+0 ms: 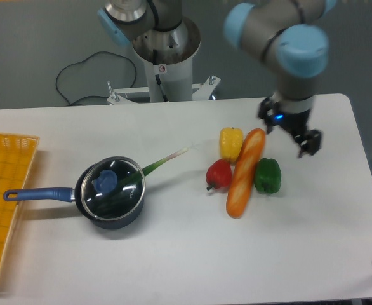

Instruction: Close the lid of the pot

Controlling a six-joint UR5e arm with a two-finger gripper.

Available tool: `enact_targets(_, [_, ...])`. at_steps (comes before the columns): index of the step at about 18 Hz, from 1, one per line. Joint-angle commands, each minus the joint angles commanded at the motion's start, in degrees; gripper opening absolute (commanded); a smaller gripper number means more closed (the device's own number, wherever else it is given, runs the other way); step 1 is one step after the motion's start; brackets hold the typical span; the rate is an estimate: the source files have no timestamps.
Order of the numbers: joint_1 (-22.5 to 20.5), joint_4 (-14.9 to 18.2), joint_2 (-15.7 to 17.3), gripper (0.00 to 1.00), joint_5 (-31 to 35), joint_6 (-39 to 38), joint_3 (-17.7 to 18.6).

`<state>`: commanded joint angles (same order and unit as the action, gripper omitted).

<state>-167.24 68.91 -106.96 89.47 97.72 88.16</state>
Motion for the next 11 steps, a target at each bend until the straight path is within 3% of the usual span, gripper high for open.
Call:
enact_targets(4, [-4.75, 0.0, -2.73, 1.0, -0.26, 9.67, -2.55])
enact_targets(11, [-5.64, -0.09, -5.28, 1.0, 0.0, 10.03, -4.58])
